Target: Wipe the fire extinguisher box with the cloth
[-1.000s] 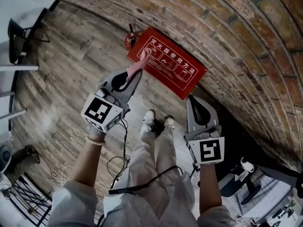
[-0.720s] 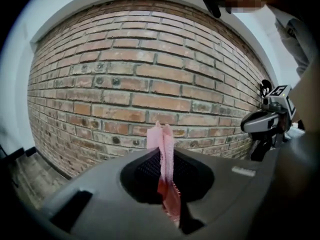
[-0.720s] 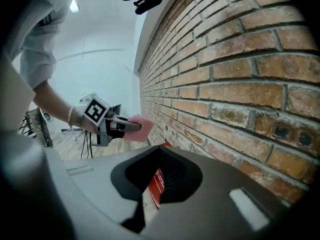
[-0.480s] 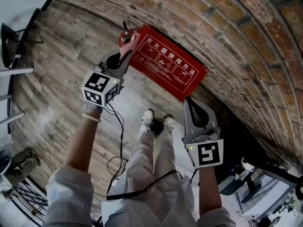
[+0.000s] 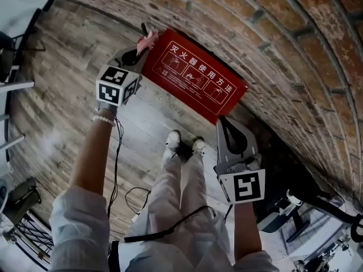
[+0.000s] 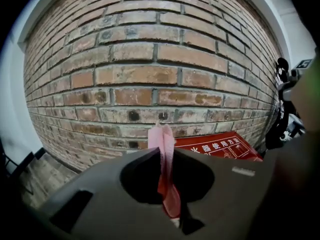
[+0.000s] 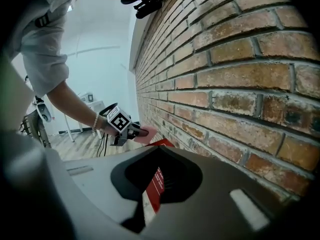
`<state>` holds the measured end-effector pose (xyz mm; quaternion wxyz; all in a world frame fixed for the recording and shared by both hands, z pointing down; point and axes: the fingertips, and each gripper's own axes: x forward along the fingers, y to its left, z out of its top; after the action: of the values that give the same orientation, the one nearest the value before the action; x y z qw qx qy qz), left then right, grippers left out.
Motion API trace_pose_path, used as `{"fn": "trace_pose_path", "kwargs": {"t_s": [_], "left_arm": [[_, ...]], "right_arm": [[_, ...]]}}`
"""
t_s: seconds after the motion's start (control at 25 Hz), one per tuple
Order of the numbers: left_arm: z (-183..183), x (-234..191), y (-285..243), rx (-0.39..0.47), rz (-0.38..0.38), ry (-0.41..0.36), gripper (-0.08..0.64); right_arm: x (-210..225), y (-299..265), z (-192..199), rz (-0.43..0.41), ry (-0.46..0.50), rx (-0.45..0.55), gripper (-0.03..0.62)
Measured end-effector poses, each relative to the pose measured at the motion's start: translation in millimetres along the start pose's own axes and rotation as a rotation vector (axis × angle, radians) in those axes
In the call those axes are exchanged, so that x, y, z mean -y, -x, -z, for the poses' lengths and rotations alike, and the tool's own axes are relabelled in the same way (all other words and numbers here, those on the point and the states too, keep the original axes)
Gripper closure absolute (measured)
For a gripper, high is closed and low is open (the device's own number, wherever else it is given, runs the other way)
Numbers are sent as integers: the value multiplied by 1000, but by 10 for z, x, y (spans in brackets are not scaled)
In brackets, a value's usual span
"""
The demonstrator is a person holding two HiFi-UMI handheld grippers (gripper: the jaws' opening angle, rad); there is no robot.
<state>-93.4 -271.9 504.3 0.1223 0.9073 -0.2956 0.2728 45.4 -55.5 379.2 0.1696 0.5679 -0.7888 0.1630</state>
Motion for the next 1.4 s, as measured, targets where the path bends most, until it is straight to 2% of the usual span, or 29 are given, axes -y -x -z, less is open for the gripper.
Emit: {"fn": "trace_pose_path", "kwargs": {"t_s": [0.24,0.52,0.84,1.4], "left_arm": [[-27,-84,-295,-4,7,49,549],[-31,10,-613,4,44,95,549],[110,116,-779,-54,64,94,549],[140,191,-818,-86,55,93,549]], "right_arm": [[-8,11,91,4,-13,-24,583],[73,4,193,22,-28,-47,583],[96,-31,201,28,-37,-43,583],[87,17,215,32,-39,-41,583]]}}
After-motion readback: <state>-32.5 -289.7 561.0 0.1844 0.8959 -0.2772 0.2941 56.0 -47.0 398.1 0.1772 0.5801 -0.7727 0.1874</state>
